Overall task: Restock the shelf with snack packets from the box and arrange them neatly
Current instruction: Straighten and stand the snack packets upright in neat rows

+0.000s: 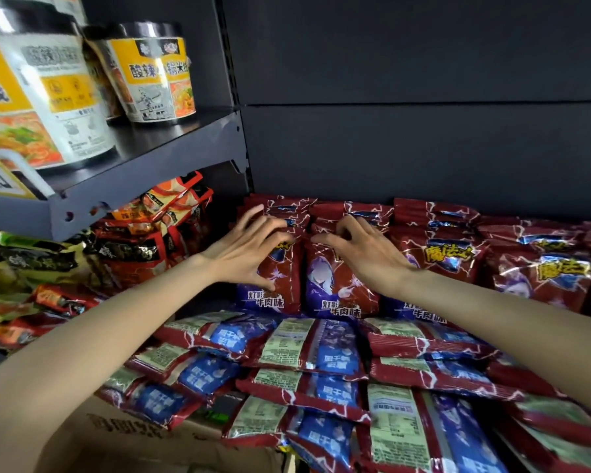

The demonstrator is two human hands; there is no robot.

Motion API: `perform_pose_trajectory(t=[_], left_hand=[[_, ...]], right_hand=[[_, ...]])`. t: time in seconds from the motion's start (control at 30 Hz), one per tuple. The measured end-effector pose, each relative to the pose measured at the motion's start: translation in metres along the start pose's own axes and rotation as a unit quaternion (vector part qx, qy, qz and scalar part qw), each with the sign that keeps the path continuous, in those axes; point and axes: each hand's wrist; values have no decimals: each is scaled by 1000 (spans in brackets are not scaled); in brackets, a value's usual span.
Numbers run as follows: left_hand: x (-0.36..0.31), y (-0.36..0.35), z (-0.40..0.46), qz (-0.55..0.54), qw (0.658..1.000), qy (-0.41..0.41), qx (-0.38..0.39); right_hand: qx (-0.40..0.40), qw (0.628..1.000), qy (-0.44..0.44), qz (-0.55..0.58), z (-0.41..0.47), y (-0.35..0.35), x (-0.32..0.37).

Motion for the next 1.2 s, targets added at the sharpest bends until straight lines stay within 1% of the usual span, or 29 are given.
perform_pose_trajectory(t=[0.1,0.17,0.23,0.3,0.33,0.4,0.47,0.53,0.57,0.6,0.67,0.7,0.73,0.77,0.83,0.87,0.93,1.1,1.17,1.2], left_hand=[[5,-3,9,-15,1000,-16,5],[7,-3,11,-25,999,-18,11],[7,-3,12,-26,999,-21,15],[3,0,11,-37,999,-6,21],[0,3,10,-53,998,10,23],[-12,15,9,-92,995,43,9],[-27,32,10,-117,990,59,-46],[-47,51,15,-98,985,75,-119],[-56,61,17,-79,983,95,-140],[-65,71,20,-63,980,122,-141],[-81,91,25,-54,977,164,-122],[-88,100,27,-71,978,162,-109],[-97,107,29,-108,980,144,-86],[-105,114,30,-161,979,119,-42],[-125,128,32,-259,961,69,66],[-137,133,34,-276,954,51,105],[-159,136,38,-267,951,26,152],[-189,124,50,-244,942,13,230],[-193,122,50,-235,945,20,227],[-195,122,49,-228,950,26,212]], right_hand=[[-24,999,28,-1,2,0,-2],[2,998,40,-43,-1,-1,-2],[27,993,44,-109,-3,-4,-2],[51,988,53,-134,-3,0,1],[64,988,64,-124,-3,4,1],[81,991,83,-62,-5,18,-2],[83,992,93,4,-15,42,-7],[99,988,98,68,-35,71,-12],[113,985,98,90,-49,84,-17],[127,982,95,105,-65,96,-22],[144,980,63,121,-102,112,-31],[141,980,34,134,-122,117,-37],[136,980,2,146,-144,121,-43],[132,979,-23,154,-162,121,-48],[139,975,-51,166,-196,122,-59],[143,972,-60,178,-211,122,-63],[141,967,-79,199,-232,123,-68],[172,944,-57,275,-238,125,-62],[206,940,-22,272,-235,129,-59],[217,945,-1,246,-234,129,-59]])
Point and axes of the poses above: each hand's wrist, its own z-axis towards the middle knuckle, its own y-axis out of the back of the hand, x = y × z, and after that the axes turned 11 degrees about y, right-handed
